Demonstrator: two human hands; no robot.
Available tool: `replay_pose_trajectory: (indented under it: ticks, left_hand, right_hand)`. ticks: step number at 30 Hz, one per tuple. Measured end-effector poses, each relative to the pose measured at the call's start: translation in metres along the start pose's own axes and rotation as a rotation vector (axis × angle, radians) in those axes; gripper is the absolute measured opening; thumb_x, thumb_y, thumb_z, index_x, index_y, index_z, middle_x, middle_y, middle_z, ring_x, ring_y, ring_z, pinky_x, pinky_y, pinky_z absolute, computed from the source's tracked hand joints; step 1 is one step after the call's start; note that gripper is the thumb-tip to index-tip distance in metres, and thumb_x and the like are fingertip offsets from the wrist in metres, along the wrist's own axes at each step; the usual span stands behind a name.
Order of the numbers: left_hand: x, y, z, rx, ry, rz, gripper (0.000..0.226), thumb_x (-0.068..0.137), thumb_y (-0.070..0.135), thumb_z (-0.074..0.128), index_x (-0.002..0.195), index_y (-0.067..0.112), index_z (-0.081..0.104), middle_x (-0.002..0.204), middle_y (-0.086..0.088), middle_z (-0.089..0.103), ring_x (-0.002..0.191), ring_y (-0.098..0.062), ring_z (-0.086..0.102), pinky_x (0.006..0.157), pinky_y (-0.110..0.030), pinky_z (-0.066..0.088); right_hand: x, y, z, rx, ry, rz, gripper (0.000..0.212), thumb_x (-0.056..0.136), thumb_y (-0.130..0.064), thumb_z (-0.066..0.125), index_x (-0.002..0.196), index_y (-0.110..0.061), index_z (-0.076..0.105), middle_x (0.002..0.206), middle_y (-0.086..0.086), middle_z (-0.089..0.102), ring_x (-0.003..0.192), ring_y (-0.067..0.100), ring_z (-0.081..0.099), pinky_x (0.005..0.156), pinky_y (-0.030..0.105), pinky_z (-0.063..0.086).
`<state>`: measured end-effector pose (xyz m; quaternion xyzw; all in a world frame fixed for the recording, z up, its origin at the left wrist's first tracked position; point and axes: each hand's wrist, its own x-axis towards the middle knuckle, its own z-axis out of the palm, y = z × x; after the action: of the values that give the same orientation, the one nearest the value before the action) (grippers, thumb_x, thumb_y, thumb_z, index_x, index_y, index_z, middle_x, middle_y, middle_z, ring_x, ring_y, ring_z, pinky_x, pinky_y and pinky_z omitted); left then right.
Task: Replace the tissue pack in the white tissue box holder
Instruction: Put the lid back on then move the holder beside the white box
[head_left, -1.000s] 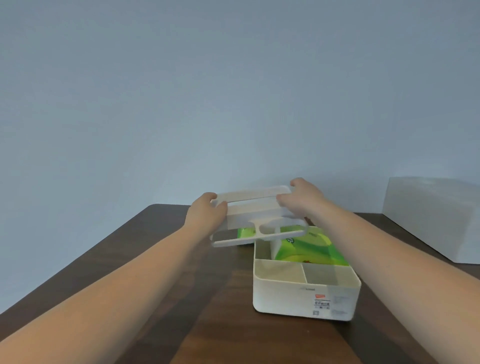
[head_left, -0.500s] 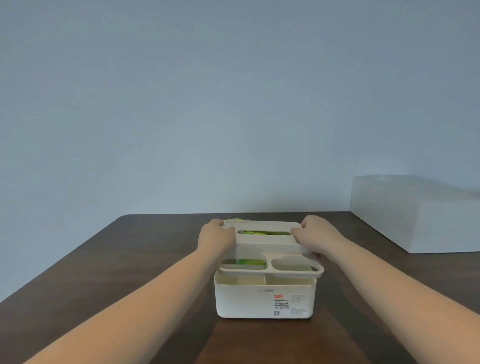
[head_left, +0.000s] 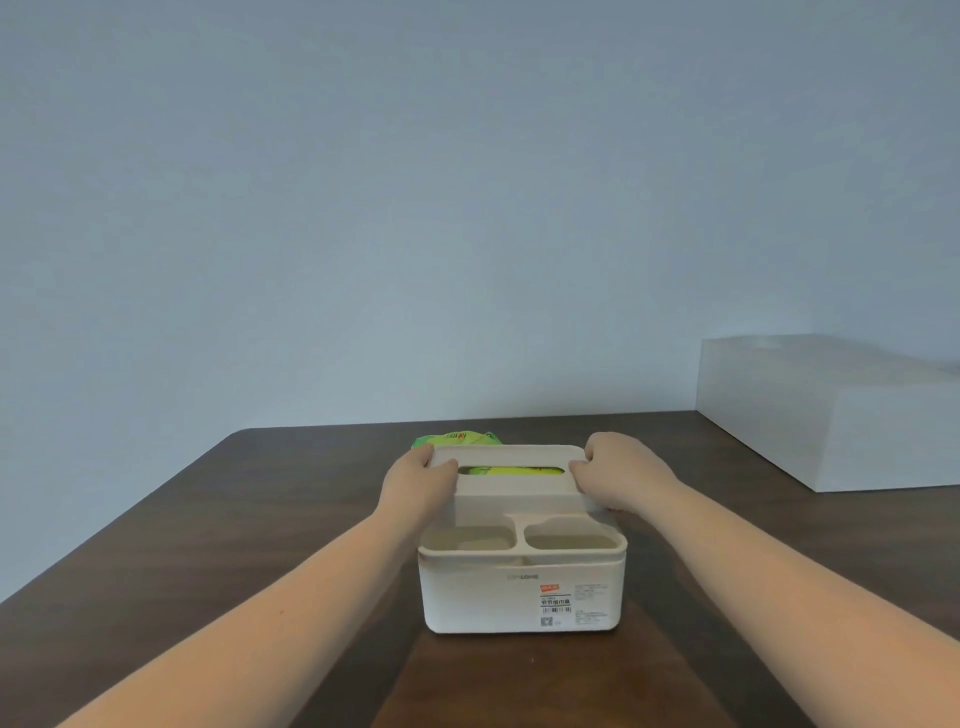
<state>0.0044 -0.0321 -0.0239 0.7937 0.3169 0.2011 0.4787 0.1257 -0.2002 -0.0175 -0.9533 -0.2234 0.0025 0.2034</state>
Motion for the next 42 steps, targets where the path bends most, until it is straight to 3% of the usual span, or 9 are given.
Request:
replay_pose_trajectory:
  ticks: [7,11,17,20,22,24,26,34,42]
  left_hand:
    - [0.007,-0.003,0.007,0.032,-0.026,0.037,0.055,0.097,0.020,0.041,0.150,0.012,0.031,0.158,-0.002,0.031,0.143,-0.023,0.032,0.112,-0.032,0.029]
    - [0.010,-0.008,0.010,0.074,-0.027,0.053,0.048,0.096,0.016,0.039,0.143,0.007,0.041,0.149,-0.010,0.044,0.128,-0.027,0.046,0.090,-0.029,0.037]
    - [0.014,-0.006,0.012,0.124,-0.041,0.031,0.055,0.095,0.013,0.038,0.149,0.011,0.030,0.153,-0.009,0.038,0.135,-0.028,0.040,0.102,-0.033,0.036]
    - [0.020,-0.005,0.010,0.135,-0.102,-0.020,0.060,0.088,0.008,0.040,0.148,0.011,0.032,0.144,-0.014,0.045,0.118,-0.034,0.050,0.083,-0.033,0.042]
    - [0.022,-0.004,0.006,0.089,-0.142,-0.053,0.047,0.084,0.005,0.041,0.130,0.002,0.049,0.112,-0.023,0.058,0.092,-0.039,0.059,0.059,-0.030,0.040]
    - [0.022,-0.003,0.003,0.079,-0.128,-0.092,0.014,0.087,0.006,0.042,0.078,0.006,0.053,0.069,-0.010,0.044,0.055,-0.024,0.043,0.046,-0.027,0.028]
    - [0.015,-0.003,0.002,0.011,-0.115,-0.167,0.038,0.095,0.017,0.042,0.058,0.015,0.035,0.058,-0.002,0.031,0.047,-0.017,0.029,0.042,-0.024,0.027]
    - [-0.001,-0.032,-0.012,-0.135,-0.210,-0.083,0.047,0.084,0.063,0.045,0.088,0.021,0.065,0.096,-0.003,0.072,0.091,-0.024,0.068,0.090,-0.040,0.054]
    - [-0.043,-0.050,-0.028,-0.223,-0.354,-0.076,0.033,0.096,0.038,0.050,0.120,0.021,0.065,0.119,-0.003,0.071,0.112,-0.021,0.065,0.094,-0.038,0.052]
  right_hand:
    - [0.010,0.002,0.005,0.049,-0.022,0.066,0.011,0.093,-0.014,0.045,0.096,-0.013,0.055,0.094,0.007,0.064,0.081,0.024,0.059,0.058,0.029,0.041]
    - [0.013,0.002,0.004,0.098,-0.082,0.091,0.023,0.088,-0.003,0.043,0.105,-0.008,0.058,0.099,0.014,0.065,0.075,0.027,0.055,0.056,0.029,0.040]
    - [0.014,0.005,0.002,0.229,-0.154,0.085,0.030,0.092,-0.001,0.033,0.114,-0.009,0.052,0.106,0.019,0.058,0.061,0.027,0.049,0.050,0.027,0.039]
    - [0.018,0.010,0.004,0.314,-0.162,0.095,0.025,0.094,-0.007,0.027,0.091,-0.017,0.049,0.092,0.016,0.051,0.063,0.026,0.044,0.049,0.026,0.037]
    - [0.020,0.009,0.004,0.317,-0.155,0.099,0.028,0.093,-0.006,0.026,0.080,-0.018,0.047,0.090,0.017,0.048,0.065,0.027,0.043,0.050,0.028,0.037]
    - [0.019,0.005,0.003,0.285,-0.159,0.092,0.032,0.094,-0.004,0.025,0.099,-0.017,0.053,0.103,0.021,0.057,0.071,0.031,0.052,0.053,0.031,0.045]
    - [0.014,0.002,0.000,0.268,-0.160,0.100,0.035,0.096,-0.006,0.024,0.116,-0.017,0.051,0.112,0.021,0.060,0.079,0.036,0.061,0.065,0.038,0.055]
    - [-0.023,0.019,0.001,0.444,-0.165,0.066,0.042,0.098,-0.048,0.035,0.087,-0.012,0.053,0.071,0.003,0.052,0.057,0.018,0.048,0.052,0.026,0.039]
    - [-0.057,0.055,-0.001,0.604,-0.364,0.008,0.029,0.089,-0.044,0.062,0.109,-0.024,0.068,0.106,0.011,0.073,0.072,0.018,0.062,0.062,0.028,0.046]
